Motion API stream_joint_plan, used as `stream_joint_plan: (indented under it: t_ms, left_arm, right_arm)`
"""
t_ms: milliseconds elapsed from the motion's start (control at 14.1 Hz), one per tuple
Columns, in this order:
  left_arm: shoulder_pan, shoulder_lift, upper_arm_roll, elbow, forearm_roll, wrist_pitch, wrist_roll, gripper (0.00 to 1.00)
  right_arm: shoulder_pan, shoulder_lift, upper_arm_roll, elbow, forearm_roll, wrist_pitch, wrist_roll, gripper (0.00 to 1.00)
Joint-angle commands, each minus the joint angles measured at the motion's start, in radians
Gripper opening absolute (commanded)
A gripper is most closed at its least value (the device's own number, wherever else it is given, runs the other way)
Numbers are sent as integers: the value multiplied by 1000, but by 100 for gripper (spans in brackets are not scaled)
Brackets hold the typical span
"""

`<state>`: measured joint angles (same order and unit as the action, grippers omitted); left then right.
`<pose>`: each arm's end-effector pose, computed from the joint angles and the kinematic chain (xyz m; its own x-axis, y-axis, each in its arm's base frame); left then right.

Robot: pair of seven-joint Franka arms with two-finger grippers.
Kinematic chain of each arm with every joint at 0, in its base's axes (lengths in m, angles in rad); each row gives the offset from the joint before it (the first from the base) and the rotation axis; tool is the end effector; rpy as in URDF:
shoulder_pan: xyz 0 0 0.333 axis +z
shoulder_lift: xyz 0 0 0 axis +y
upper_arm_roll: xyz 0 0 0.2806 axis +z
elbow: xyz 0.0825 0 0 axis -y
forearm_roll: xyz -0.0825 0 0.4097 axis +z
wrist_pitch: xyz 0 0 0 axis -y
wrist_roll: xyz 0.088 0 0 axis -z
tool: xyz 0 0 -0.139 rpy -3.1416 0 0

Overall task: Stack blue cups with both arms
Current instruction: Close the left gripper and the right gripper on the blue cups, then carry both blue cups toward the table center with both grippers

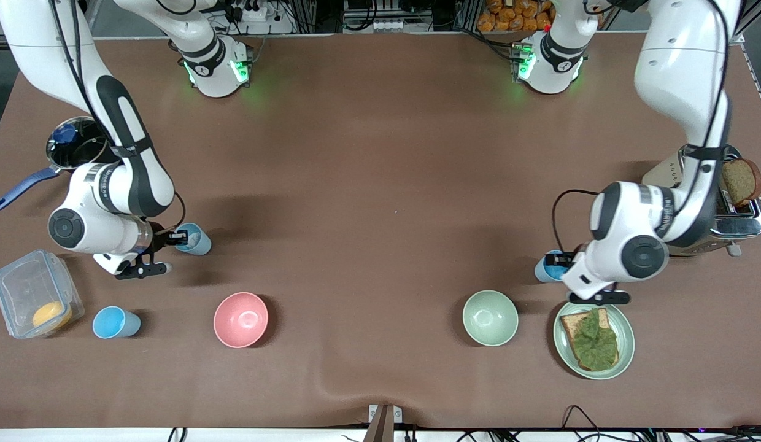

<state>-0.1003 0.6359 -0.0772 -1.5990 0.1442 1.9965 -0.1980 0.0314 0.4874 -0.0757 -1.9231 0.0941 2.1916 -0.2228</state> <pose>0.6522 -0.1014 0.1676 0.9756 -0.0315 -0.2172 -0.0572 -0.9920 -0.1128 0.5950 -0.0222 0.1384 0.9709 0.1252 -0.2042 0.1121 -0.9909 -0.0745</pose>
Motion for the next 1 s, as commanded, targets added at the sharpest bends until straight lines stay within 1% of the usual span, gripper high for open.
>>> stream_joint_plan:
  t_ms: [0,142,284,427,498,569,640,782,924]
  left_arm:
    - [-18,25,2,8,38,11,-24,100]
    - [-15,31,2,7,70,33,-24,100]
    - [-9,38,4,8,72,39,-24,100]
    - [-6,41,5,5,80,68,-23,100]
    - [-6,44,5,2,96,108,-23,69]
    - [-7,47,5,1,113,154,-21,27]
    - [-12,54,5,1,124,171,-21,0]
    - [-19,56,4,-1,140,171,-21,0]
    - [-18,53,4,-2,141,171,-12,0]
  right_arm:
    - [12,2,-4,70,10,-85,6,0]
    - [16,-4,-3,151,9,-233,13,0]
    - [47,-7,-3,243,12,-369,16,0]
    - [94,-9,1,298,24,-438,42,0]
    - [120,-12,1,302,59,-444,95,0]
    - [140,-13,2,302,105,-443,135,0]
    - [175,-12,5,300,159,-438,169,0]
    - [260,-10,5,302,228,-405,288,0]
    - [367,-3,7,299,245,-322,397,0]
